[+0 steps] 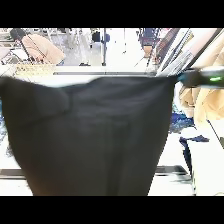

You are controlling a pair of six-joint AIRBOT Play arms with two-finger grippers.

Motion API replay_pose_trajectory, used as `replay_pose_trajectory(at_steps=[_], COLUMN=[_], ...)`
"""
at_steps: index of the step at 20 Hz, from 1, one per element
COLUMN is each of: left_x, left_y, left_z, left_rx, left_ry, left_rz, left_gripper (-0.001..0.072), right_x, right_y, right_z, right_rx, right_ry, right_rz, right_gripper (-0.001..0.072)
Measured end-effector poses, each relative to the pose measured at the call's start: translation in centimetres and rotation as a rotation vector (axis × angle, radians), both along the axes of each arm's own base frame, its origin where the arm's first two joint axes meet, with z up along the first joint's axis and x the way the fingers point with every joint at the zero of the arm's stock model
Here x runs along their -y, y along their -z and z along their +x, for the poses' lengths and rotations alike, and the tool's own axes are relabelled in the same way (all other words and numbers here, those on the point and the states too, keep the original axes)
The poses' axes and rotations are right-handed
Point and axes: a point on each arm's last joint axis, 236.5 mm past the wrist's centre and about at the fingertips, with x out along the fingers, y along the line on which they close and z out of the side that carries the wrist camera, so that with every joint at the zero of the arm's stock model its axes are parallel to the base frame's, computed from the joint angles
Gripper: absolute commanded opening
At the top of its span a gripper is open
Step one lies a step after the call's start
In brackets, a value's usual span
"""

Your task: Fold the clothes and pants, and hang the long-sleeved shirts on hangers.

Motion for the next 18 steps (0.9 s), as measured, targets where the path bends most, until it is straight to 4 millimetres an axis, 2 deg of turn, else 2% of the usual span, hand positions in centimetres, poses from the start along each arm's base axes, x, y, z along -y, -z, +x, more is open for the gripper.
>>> replay_pose_trajectory(at_steps=[2,3,5,7,9,11,13,16,17,18], left_x=[-1.0,-1.5,-2.0,-1.8,-1.4,-0.6,-0.4,-1.4,-1.8,-2.1], left_y=[10.0,14.9,22.9,28.0,30.7,31.7,33.0,34.7,35.0,35.2], left_z=[4.4,6.2,8.8,10.5,11.6,11.6,10.2,7.8,7.3,7.0], left_rx=[-0.207,-0.301,-0.447,-0.535,-0.582,-0.609,-0.675,-0.782,-0.804,-0.817], left_ry=[-0.068,-0.102,-0.138,-0.127,-0.096,-0.031,0.031,0.069,0.071,0.073], left_rz=[-0.011,-0.016,-0.031,-0.048,-0.066,-0.089,-0.089,-0.086,-0.092,-0.090], left_gripper=[0.0006,0.0006,0.0005,0.0005,0.0004,0.0004,0.0004,0.0006,0.0008,0.0074], right_x=[0.8,1.2,1.7,2.1,2.3,2.3,2.0,1.4,1.2,1.0], right_y=[8.9,12.7,20.2,25.1,28.3,30.1,31.7,33.0,33.2,33.4], right_z=[4.7,6.7,10.1,12.1,12.8,12.4,10.3,6.6,5.8,5.2], right_rx=[-0.174,-0.227,-0.323,-0.365,-0.402,-0.445,-0.538,-0.685,-0.716,-0.739], right_ry=[0.034,0.060,0.112,0.155,0.179,0.174,0.133,0.054,0.034,0.018], right_rz=[0.034,0.051,0.086,0.114,0.130,0.126,0.100,0.063,0.055,0.046], right_gripper=[0.0013,0.0012,0.0013,0.0012,0.0012,0.0012,0.0012,0.0014,0.0026,0.0140])
